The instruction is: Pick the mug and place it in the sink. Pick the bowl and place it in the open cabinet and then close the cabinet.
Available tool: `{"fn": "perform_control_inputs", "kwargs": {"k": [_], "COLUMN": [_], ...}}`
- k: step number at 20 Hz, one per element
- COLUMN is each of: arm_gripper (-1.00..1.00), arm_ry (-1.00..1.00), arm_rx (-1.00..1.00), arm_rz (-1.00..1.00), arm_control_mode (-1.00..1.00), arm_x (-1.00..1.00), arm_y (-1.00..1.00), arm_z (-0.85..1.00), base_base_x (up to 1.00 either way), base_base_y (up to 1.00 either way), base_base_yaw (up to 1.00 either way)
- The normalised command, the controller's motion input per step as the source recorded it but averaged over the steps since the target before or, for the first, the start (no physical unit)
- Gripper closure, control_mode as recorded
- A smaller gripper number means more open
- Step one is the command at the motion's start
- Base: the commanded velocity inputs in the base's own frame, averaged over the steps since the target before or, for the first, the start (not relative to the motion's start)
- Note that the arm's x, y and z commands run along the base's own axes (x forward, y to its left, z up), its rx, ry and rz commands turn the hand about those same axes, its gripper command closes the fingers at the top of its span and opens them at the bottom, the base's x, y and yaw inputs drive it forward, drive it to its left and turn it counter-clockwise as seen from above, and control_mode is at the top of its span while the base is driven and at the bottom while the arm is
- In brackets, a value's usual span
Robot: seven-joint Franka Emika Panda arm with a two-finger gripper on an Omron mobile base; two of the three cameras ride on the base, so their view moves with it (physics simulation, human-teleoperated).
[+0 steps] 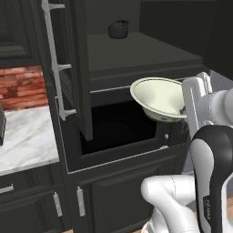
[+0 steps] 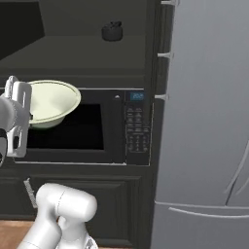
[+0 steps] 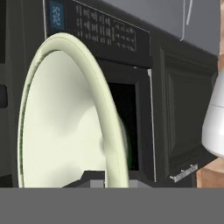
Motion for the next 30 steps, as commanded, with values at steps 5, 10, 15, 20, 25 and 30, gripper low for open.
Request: {"fn": "perform_control_inputs", "kwargs": {"k": [5,10,15,20,25,30], "arm_gripper": [1.0,1.0,1.0,1.0,1.0,1.0], "arm_ry": [0.0,0.0,0.0,0.0,0.0,0.0], "arm_rx": [0.0,0.0,0.0,0.0,0.0,0.0], "arm_rz": [0.0,0.0,0.0,0.0,0.0,0.0], "arm_control_mode": [1.0,1.0,1.0,1.0,1.0,1.0], "arm_x": [0.0,0.0,0.0,0.0,0.0,0.0], "arm_y": [0.0,0.0,0.0,0.0,0.0,0.0], "arm_z": [0.0,0.0,0.0,0.0,0.0,0.0], "base_base_x": [0.34,0.35,0.24,0.16,0.03,0.0], "base_base_y": [-0.04,-0.11,-0.14,-0.09,-0.11,-0.08], "base_base_yaw": [0.12,0.12,0.11,0.09,0.05,0.01]}}
